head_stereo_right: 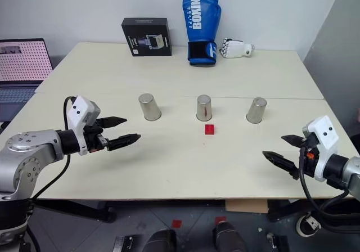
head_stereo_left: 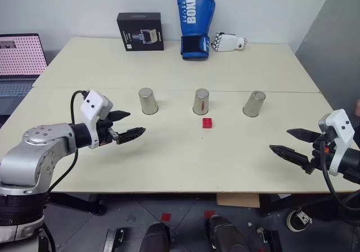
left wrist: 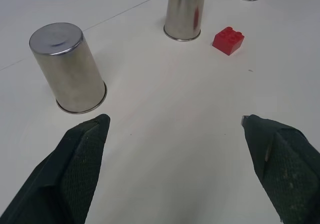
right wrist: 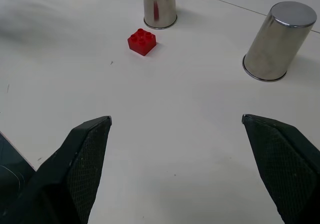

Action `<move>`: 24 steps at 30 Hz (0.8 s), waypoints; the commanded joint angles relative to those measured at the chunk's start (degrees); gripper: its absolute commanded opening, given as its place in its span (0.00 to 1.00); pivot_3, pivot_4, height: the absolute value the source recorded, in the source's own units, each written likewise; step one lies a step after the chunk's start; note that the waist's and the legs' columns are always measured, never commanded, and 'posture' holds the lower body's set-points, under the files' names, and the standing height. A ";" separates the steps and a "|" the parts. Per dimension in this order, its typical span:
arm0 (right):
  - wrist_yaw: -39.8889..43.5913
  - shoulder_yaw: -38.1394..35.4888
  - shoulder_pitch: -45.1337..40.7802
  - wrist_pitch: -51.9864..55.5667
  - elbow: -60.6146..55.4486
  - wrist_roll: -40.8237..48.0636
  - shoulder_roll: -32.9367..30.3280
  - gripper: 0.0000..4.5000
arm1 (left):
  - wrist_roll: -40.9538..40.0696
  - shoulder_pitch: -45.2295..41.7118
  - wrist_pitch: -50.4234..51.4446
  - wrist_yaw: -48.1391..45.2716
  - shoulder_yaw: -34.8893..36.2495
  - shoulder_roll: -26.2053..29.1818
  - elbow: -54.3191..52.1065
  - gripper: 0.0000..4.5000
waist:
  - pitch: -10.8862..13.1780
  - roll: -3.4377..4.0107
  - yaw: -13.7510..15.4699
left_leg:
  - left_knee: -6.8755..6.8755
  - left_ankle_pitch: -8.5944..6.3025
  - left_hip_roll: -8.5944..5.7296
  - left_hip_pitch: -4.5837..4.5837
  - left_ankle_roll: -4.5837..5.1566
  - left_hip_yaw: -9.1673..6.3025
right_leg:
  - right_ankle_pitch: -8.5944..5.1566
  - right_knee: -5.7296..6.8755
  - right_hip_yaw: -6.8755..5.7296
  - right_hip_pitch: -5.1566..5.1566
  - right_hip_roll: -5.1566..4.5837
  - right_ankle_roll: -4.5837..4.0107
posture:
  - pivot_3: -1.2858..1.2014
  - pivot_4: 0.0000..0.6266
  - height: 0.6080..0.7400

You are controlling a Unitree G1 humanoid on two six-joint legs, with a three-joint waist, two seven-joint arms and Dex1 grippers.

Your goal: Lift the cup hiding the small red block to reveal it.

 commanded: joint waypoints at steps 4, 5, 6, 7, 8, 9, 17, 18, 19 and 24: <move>-4.52 2.93 -3.42 -2.13 0.32 -2.36 1.31 0.99 | -0.76 0.78 -1.59 -1.04 1.54 0.76 -1.20 1.00 | 0.00 0.00 -0.04 | 0.01 0.00 0.00 0.02 0.00 0.00 | 0.00 0.03 0.00 0.00 0.00 0.00 | 0.52 0.24 1.00; -5.40 3.82 -3.94 -1.79 -0.30 -2.29 1.88 0.99 | -0.82 1.34 -2.05 -1.53 2.16 1.04 -0.95 1.00 | -0.01 0.00 -0.04 | 0.02 0.00 0.01 0.02 0.00 0.00 | 0.00 0.03 0.00 0.00 0.01 0.00 | 0.52 0.24 1.00; -5.64 4.44 -4.17 -1.84 -0.40 -2.21 2.26 0.99 | -0.96 1.98 -2.11 -1.37 2.63 0.95 -1.43 1.00 | -0.01 0.00 -0.07 | 0.02 0.00 0.00 0.02 0.00 0.01 | 0.00 0.04 0.01 0.00 0.01 0.00 | 0.52 0.24 1.00; -5.72 5.27 -4.38 -2.02 -0.31 -2.23 2.55 0.99 | -1.04 2.73 -2.21 -1.07 3.08 0.76 -1.93 1.00 | 0.00 0.01 -0.09 | 0.02 0.00 0.01 0.03 0.00 0.01 | 0.00 0.07 0.01 -0.01 0.01 0.00 | 0.52 0.24 1.00; -5.66 6.05 -4.55 -2.30 -0.04 -2.36 2.79 0.99 | -1.05 3.36 -2.36 -0.74 3.35 0.51 -2.33 1.00 | 0.00 0.01 -0.07 | 0.01 0.00 0.01 0.03 0.00 0.01 | 0.00 0.08 0.01 -0.02 0.01 0.00 | 0.52 0.24 1.00; -5.50 6.73 -4.60 -2.75 0.41 -2.58 2.97 0.99 | -1.06 3.92 -2.50 -0.32 3.53 0.16 -2.79 1.00 | 0.00 0.01 -0.05 | 0.01 0.00 0.01 0.03 0.00 0.01 | 0.00 0.10 0.01 -0.02 0.01 0.00 | 0.52 0.24 1.00; -3.99 8.72 -5.98 -3.68 3.02 -3.23 2.55 0.99 | -3.47 6.89 0.39 2.76 6.21 -0.71 -7.32 1.00 | -0.01 0.00 0.03 | 0.07 0.00 0.00 0.03 0.00 -0.01 | 0.00 0.14 0.00 0.00 0.00 0.00 | 0.52 0.24 1.00; -3.88 9.02 -6.74 -3.27 3.11 -2.94 2.43 0.99 | -3.77 6.96 0.64 2.91 6.59 -0.52 -7.46 1.00 | -0.01 0.00 0.02 | 0.09 0.00 0.01 0.04 0.00 -0.01 | 0.00 0.17 0.00 0.00 0.00 0.00 | 0.52 0.24 1.00; -3.87 9.25 -7.27 -2.97 3.14 -2.77 2.39 0.99 | -3.99 7.02 0.82 3.00 6.85 -0.36 -7.55 1.00 | -0.01 0.00 0.01 | 0.11 0.00 0.00 0.05 0.00 0.00 | 0.00 0.21 0.01 0.00 0.00 0.00 | 0.52 0.24 1.00; -1.62 9.07 -6.96 -3.53 4.93 -3.66 1.00 0.99 | -5.08 10.08 2.30 4.79 8.59 -1.03 -10.46 1.00 | -0.01 0.00 -0.03 | 0.12 0.00 0.01 0.18 0.00 0.04 | -0.01 0.39 0.05 0.00 0.02 -0.03 | 0.52 0.24 1.00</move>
